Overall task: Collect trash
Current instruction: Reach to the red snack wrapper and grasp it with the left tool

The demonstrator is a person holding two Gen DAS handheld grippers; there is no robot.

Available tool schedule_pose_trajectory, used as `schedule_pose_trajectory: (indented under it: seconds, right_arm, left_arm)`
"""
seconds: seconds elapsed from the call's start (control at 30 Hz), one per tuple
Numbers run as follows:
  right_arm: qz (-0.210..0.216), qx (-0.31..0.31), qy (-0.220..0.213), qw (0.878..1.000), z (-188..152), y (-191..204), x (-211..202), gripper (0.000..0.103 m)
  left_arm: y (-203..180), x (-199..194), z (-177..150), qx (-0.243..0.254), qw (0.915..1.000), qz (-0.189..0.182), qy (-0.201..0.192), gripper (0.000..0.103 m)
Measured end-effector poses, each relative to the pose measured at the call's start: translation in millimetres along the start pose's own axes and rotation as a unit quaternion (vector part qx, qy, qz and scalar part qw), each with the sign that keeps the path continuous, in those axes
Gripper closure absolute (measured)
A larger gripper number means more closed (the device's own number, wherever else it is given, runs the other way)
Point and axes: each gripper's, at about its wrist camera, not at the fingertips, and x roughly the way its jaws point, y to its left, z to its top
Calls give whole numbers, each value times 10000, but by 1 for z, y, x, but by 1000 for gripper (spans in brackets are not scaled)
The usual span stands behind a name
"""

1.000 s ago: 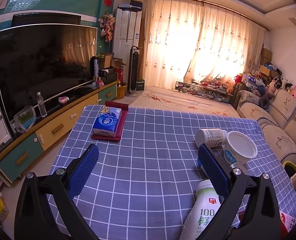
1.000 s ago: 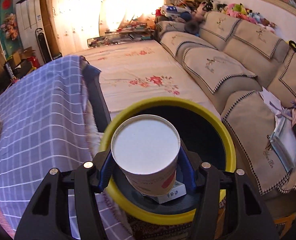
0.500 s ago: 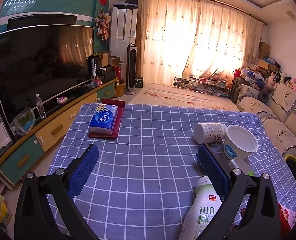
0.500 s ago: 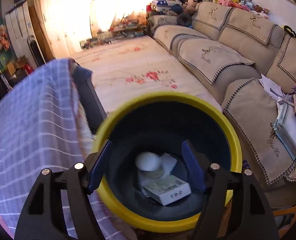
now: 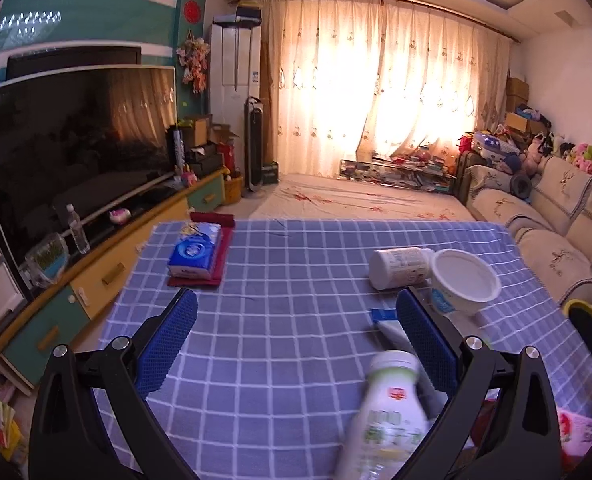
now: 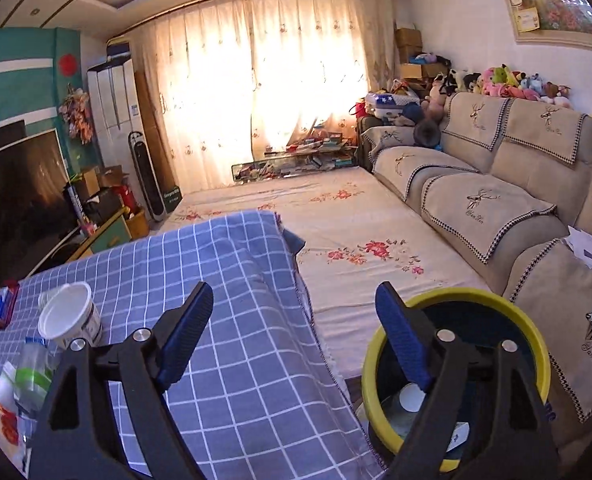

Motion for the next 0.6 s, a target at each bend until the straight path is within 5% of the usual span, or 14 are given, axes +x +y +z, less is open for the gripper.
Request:
schedule_pose_trajectory:
  seconds: [0.33,0.43,0.6]
  right_arm:
    - [165,-79,-68,9998,-1,7,-7,23]
    - [223,-64,-106,9997,-1,7,-10,23]
    - [246,-76,-130,9996,-1,8,-10,22]
  left_arm:
    - [-72,-80,-24,162,9881,-1279,834,5]
    - [-101,-84,-38,527,9862,-1200,1009,5]
    - [-119,-74,-46,513,9816,-1253,1346,24]
